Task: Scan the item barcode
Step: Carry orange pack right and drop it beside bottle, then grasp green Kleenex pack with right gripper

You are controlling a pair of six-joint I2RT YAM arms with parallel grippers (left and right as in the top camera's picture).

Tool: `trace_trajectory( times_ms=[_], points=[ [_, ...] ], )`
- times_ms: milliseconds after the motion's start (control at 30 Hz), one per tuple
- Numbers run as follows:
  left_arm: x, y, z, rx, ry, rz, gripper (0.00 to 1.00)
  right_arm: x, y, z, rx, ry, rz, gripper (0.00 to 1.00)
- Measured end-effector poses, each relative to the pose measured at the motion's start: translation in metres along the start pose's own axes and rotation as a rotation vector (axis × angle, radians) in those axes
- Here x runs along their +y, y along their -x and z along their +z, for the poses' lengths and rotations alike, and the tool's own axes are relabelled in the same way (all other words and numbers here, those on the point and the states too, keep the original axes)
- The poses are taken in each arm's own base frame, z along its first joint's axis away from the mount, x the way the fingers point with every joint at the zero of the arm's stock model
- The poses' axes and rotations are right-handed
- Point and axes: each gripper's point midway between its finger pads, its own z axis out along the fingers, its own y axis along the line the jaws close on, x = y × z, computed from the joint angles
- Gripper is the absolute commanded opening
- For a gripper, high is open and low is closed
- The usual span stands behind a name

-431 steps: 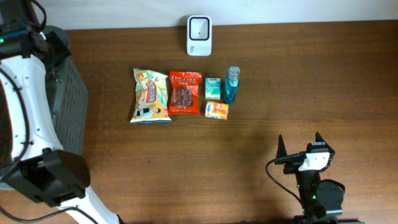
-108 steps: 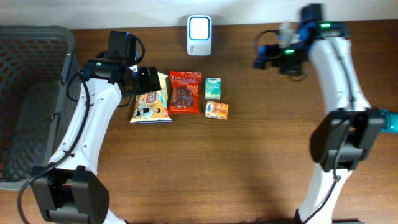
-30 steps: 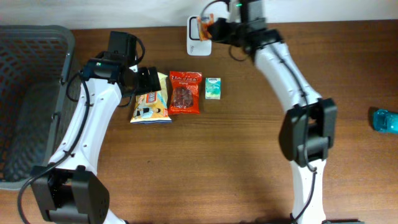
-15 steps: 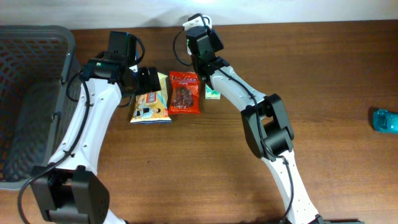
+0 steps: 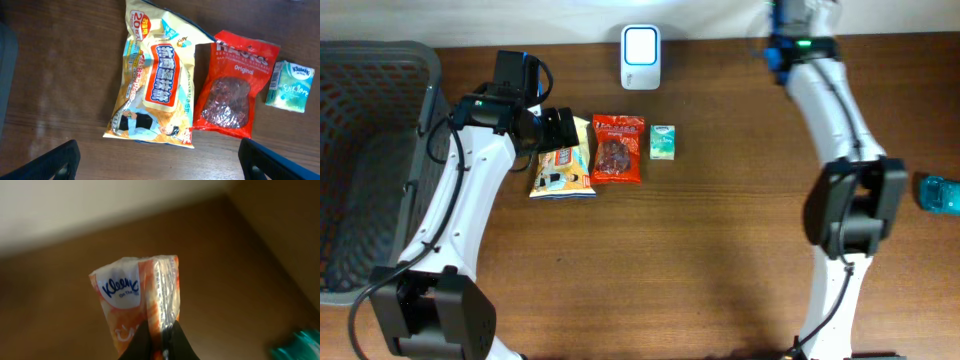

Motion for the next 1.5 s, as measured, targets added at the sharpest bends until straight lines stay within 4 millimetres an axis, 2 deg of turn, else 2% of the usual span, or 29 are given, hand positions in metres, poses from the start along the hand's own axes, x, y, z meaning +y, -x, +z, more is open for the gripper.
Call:
trace_trajectory(
  times_ms=[33, 67, 100, 233, 267, 300, 333, 367, 400, 467, 667, 733, 767, 800, 833, 867, 900, 933, 967, 1033, 1167, 1267, 1300, 1367, 1500],
  points=[
    [0.000, 0.000, 0.000, 0.001, 0.000, 0.000, 0.99, -0.030, -0.011, 0.018, 0.066, -0.043, 0.019, 0.04],
    [0.000, 0.000, 0.000, 0.000, 0.000, 0.000, 0.99, -0.075, -0.024, 0.042, 0.148, -0.096, 0.065, 0.04],
    [0.000, 0.000, 0.000, 0.001, 0.000, 0.000, 0.99, -0.096, -0.030, 0.053, 0.186, -0.116, 0.092, 0.04],
    [0.000, 0.000, 0.000, 0.000, 0.000, 0.000, 0.99, -0.208, -0.075, 0.104, 0.359, -0.186, 0.270, 0.04],
    [0.000, 0.000, 0.000, 0.000, 0.000, 0.000, 0.99, -0.228, -0.084, 0.111, 0.385, -0.195, 0.309, 0.05],
    [0.000, 0.000, 0.000, 0.001, 0.000, 0.000, 0.99, -0.240, -0.091, 0.115, 0.402, -0.199, 0.333, 0.05],
    [0.000, 0.000, 0.000, 0.000, 0.000, 0.000, 0.99, -0.251, -0.099, 0.119, 0.422, -0.202, 0.354, 0.12],
    [0.000, 0.000, 0.000, 0.000, 0.000, 0.000, 0.99, -0.259, -0.109, 0.123, 0.447, -0.197, 0.372, 0.33],
    [0.000, 0.000, 0.000, 0.000, 0.000, 0.000, 0.99, -0.262, -0.121, 0.127, 0.476, -0.184, 0.389, 0.64],
    [0.000, 0.000, 0.000, 0.000, 0.000, 0.000, 0.99, -0.263, -0.127, 0.128, 0.495, -0.169, 0.401, 0.99],
    [0.000, 0.000, 0.000, 0.000, 0.000, 0.000, 0.99, -0.252, -0.139, 0.119, 0.564, -0.117, 0.388, 0.98],
    [0.000, 0.000, 0.000, 0.000, 0.000, 0.000, 0.99, -0.235, -0.122, 0.098, 0.552, 0.007, 0.421, 0.99],
    [0.000, 0.000, 0.000, 0.000, 0.000, 0.000, 0.99, -0.219, -0.102, 0.081, 0.520, 0.120, 0.449, 0.99],
    [0.000, 0.000, 0.000, 0.000, 0.000, 0.000, 0.99, -0.195, -0.076, 0.054, 0.470, 0.274, 0.458, 0.98],
    [0.000, 0.000, 0.000, 0.001, 0.000, 0.000, 0.99, -0.162, -0.049, 0.017, 0.414, 0.464, 0.421, 0.99],
    [0.000, 0.000, 0.000, 0.000, 0.000, 0.000, 0.99, -0.131, -0.032, -0.015, 0.381, 0.620, 0.368, 0.99],
    [0.000, 0.000, 0.000, 0.000, 0.000, 0.000, 0.99, -0.073, -0.023, -0.066, 0.369, 0.843, 0.247, 0.99],
    [0.000, 0.000, 0.000, 0.000, 0.000, 0.000, 0.99, -0.036, -0.029, -0.091, 0.389, 0.939, 0.169, 0.93],
    [0.000, 0.000, 0.000, 0.000, 0.000, 0.000, 0.99, -0.007, -0.036, -0.108, 0.401, 0.999, 0.103, 0.89],
    [0.000, 0.000, 0.000, 0.000, 0.000, 0.000, 0.99, 0.065, -0.067, -0.143, 0.445, 1.086, -0.072, 0.90],
    [0.000, 0.000, 0.000, 0.001, 0.000, 0.000, 0.99, 0.157, -0.122, -0.170, 0.498, 1.149, -0.252, 0.88],
    [0.000, 0.000, 0.000, 0.000, 0.000, 0.000, 0.99, 0.209, -0.166, -0.170, 0.563, 1.160, -0.301, 0.80],
    [0.000, 0.000, 0.000, 0.000, 0.000, 0.000, 0.99, 0.222, -0.179, -0.166, 0.583, 1.162, -0.303, 0.73],
    [0.000, 0.000, 0.000, 0.000, 0.000, 0.000, 0.99, 0.235, -0.197, -0.162, 0.624, 1.156, -0.303, 0.65],
    [0.000, 0.000, 0.000, 0.000, 0.000, 0.000, 0.99, 0.240, -0.206, -0.155, 0.660, 1.130, -0.273, 0.57]
  ],
)
